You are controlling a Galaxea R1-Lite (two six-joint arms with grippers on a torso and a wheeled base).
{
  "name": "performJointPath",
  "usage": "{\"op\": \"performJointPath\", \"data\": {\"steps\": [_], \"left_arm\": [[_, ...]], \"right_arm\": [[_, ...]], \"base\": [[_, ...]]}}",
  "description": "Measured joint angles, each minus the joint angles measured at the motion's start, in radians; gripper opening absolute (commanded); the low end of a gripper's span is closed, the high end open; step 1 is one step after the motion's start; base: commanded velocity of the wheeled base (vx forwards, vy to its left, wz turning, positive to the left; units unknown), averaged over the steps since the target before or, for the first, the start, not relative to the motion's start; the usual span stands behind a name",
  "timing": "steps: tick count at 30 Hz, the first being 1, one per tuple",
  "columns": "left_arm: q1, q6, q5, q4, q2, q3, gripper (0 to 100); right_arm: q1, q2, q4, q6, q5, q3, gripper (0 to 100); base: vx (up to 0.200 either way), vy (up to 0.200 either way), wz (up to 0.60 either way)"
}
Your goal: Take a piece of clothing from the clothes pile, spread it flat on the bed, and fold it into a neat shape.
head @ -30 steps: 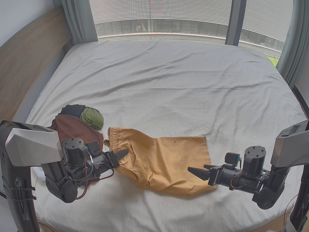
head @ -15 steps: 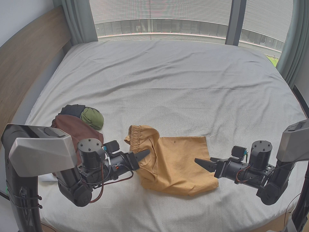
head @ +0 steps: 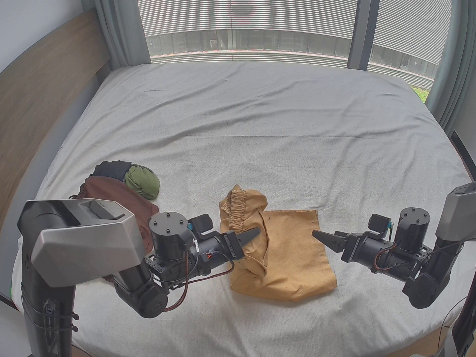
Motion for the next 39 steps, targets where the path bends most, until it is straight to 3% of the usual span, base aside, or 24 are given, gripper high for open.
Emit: {"op": "performJointPath", "data": {"steps": [15, 39], "left_arm": [[-0.081, -0.002, 0.002, 0.115, 0.056, -0.139, 0], [-0.11, -0.001, 0.003, 0.226, 0.148, -0.283, 0]], "right_arm": [[-0.058, -0.018, 0.001, 0.003, 0.033, -0.013, 100], [-0.115, -0.022, 0.002, 0.005, 0.056, -0.035, 100]], "base": [[0.0, 0.0, 0.0], [0.0, 0.0, 0.0]]}}
